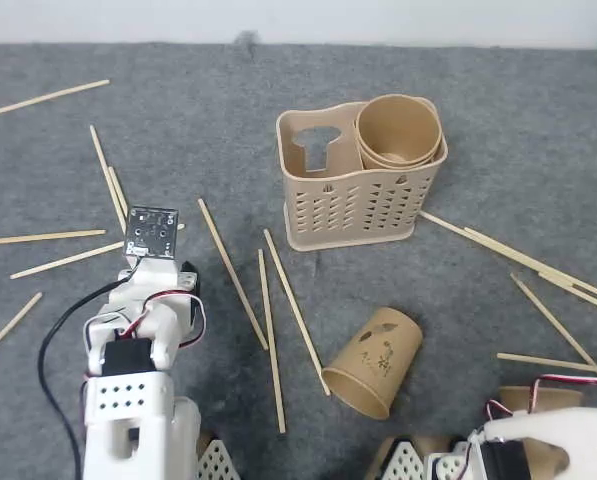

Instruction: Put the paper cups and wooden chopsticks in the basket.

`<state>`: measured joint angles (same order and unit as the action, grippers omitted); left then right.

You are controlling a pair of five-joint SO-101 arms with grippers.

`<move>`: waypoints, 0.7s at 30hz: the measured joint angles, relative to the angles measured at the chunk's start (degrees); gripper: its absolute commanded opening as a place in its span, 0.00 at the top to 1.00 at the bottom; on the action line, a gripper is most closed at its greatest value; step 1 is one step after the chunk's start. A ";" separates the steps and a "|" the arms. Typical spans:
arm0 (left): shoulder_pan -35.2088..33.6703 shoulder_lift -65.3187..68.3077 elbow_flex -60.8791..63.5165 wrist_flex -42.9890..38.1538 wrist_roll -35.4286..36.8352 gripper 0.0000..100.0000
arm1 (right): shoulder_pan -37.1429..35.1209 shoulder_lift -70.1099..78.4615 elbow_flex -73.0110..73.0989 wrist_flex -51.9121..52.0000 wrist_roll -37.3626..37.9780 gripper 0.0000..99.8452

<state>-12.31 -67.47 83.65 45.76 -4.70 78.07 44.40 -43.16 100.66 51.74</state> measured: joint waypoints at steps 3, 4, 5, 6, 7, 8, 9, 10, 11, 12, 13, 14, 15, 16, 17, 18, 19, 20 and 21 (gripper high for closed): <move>0.00 0.00 0.00 0.00 0.00 0.90 | -1.32 0.00 0.00 0.00 0.00 0.99; 0.00 0.00 0.00 0.00 0.00 0.90 | -1.85 0.00 0.00 0.00 0.00 0.99; 0.00 0.00 0.00 0.00 0.00 0.90 | -2.37 0.00 0.00 0.00 0.00 0.99; 0.00 0.00 0.00 0.00 0.00 0.90 | -3.08 0.00 0.00 0.00 0.00 0.99; 0.00 0.00 0.00 0.00 0.00 0.90 | -3.87 0.00 0.00 0.00 0.00 0.99; 0.00 0.00 0.00 0.00 0.00 0.90 | -4.75 0.00 0.00 0.00 0.00 0.99; 0.00 0.00 0.00 0.00 0.00 0.90 | -5.71 0.00 0.00 0.00 0.00 0.99; 0.00 0.00 0.00 0.00 0.00 0.90 | -6.59 0.00 0.00 0.00 0.00 0.99; 0.00 0.00 0.00 0.00 0.00 0.90 | -7.56 0.00 0.00 0.00 -0.09 0.99; 0.00 0.00 0.00 0.00 0.00 0.90 | -8.53 0.00 0.00 0.00 -0.53 0.99; 0.00 0.00 0.00 0.00 0.00 0.90 | -9.49 0.00 0.00 0.00 -1.67 0.99; 0.00 0.00 0.00 0.00 0.00 0.90 | -10.46 0.00 0.00 0.00 -2.90 0.99; 0.00 0.00 0.00 0.00 0.00 0.90 | -11.52 0.00 0.00 0.00 -4.04 0.99; 0.00 0.00 0.00 0.00 0.00 0.90 | -12.57 0.00 0.00 0.00 -4.92 0.99; 0.00 0.00 0.00 0.00 0.00 0.90 | -13.71 0.00 0.00 0.00 -6.15 0.99; 0.00 0.00 0.00 0.00 0.00 0.90 | -14.77 0.00 0.00 0.00 -7.12 0.99; 0.00 0.00 0.00 0.00 0.00 0.90 | -15.82 0.00 0.00 0.00 -8.00 0.99; 0.00 0.00 0.00 0.00 0.00 0.90 | -16.79 0.00 0.00 0.00 -9.14 0.99; 0.00 0.00 0.00 0.00 0.00 0.90 | -17.67 0.00 0.00 0.00 -10.64 0.99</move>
<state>-12.31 -67.47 83.65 45.76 -4.70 60.40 44.40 -43.16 100.66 41.10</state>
